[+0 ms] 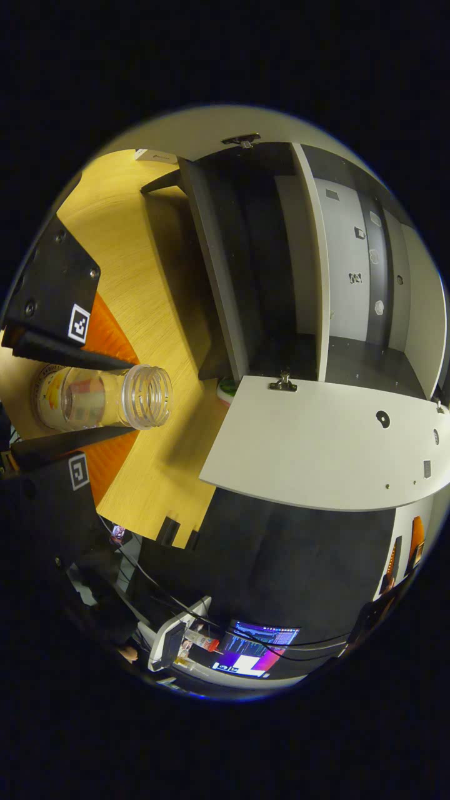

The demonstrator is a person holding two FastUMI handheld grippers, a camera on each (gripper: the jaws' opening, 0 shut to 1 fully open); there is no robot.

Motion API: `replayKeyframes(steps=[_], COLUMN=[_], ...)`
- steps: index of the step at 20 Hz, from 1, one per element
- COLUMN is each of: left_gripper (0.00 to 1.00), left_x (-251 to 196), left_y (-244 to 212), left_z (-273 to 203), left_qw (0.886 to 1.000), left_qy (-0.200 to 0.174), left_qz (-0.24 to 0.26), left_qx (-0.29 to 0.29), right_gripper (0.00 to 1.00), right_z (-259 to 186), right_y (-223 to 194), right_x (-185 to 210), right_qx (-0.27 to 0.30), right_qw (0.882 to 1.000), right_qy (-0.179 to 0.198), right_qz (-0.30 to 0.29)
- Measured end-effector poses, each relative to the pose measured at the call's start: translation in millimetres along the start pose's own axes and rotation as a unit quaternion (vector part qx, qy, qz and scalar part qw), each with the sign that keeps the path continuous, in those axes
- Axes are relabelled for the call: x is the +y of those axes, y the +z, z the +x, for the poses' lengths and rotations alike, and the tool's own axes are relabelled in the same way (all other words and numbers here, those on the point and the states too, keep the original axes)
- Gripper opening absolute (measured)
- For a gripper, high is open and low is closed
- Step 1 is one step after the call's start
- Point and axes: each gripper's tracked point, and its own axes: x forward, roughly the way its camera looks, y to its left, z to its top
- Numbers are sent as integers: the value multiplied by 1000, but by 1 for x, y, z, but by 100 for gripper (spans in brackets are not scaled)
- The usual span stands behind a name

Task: Grasp the bottle in the cabinet with the left hand and place it on the coaster, then close the right door with the right hand and the left door with the left hand.

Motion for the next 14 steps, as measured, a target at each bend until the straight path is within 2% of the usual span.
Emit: replayKeyframes(steps=[5,7,8,11,12,14], left_gripper=[56,67,64,70,77,79], left_x=[-3,-5,-4,-6,-5,-6], left_y=[-10,-12,-12,-12,-9,-4], left_z=[-7,-11,-12,-16,-18,-21], left_qw=[1000,1000,1000,1000,1000,1000], left_qy=[6,5,8,13,16,18], left_qz=[-12,-7,-3,4,6,7], left_qx=[10,15,18,21,19,14], right_gripper=[96,96,96,96,96,96], right_z=[1,1,2,3,2,1], right_y=[-4,-8,-9,-13,-15,-18], right_x=[2,1,1,2,1,2], right_qx=[3,8,9,13,16,19], right_qw=[1000,1000,1000,1000,1000,1000], right_qy=[4,5,5,6,6,7], right_qz=[0,0,1,5,4,4])
